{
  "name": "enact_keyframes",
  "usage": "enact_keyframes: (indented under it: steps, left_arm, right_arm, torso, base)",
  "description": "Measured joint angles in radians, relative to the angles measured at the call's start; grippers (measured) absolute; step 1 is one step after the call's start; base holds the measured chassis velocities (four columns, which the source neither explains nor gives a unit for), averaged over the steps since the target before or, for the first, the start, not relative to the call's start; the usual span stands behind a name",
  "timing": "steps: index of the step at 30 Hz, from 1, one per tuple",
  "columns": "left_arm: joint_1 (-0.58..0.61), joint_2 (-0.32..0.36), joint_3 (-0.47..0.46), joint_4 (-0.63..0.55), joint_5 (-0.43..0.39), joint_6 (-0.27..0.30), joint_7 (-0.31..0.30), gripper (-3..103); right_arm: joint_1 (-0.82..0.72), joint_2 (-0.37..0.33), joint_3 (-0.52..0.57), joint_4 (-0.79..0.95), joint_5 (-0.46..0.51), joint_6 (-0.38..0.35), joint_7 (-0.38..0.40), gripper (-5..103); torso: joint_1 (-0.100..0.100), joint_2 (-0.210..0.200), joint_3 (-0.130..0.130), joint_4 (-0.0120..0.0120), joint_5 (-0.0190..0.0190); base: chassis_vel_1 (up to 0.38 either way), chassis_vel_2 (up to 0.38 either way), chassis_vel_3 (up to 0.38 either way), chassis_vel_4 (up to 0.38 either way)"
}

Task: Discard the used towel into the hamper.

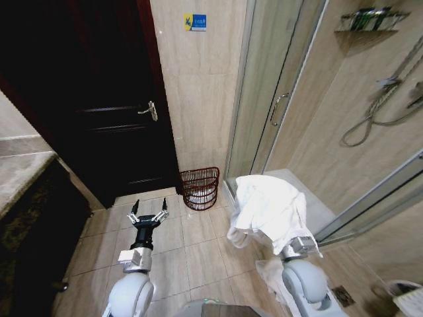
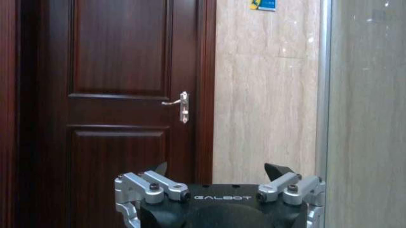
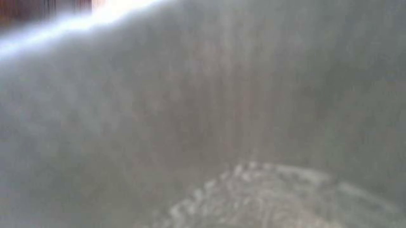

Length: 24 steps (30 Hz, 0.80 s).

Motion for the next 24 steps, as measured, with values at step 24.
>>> enact_keyframes:
  steps: [24]
  left_arm:
    - [-0.001, 0.007, 0.001, 0.027, -0.010, -0.030, -0.022, 100]
  right_arm:
    - [-0.011, 0.024, -0.011, 0.002, -0.032, 0.007, 0.005, 8]
  torso:
    - [-0.054, -0.120, -0.066, 0.0000, 0.0000]
  base:
    - [0.002, 0.002, 0.001, 0.002]
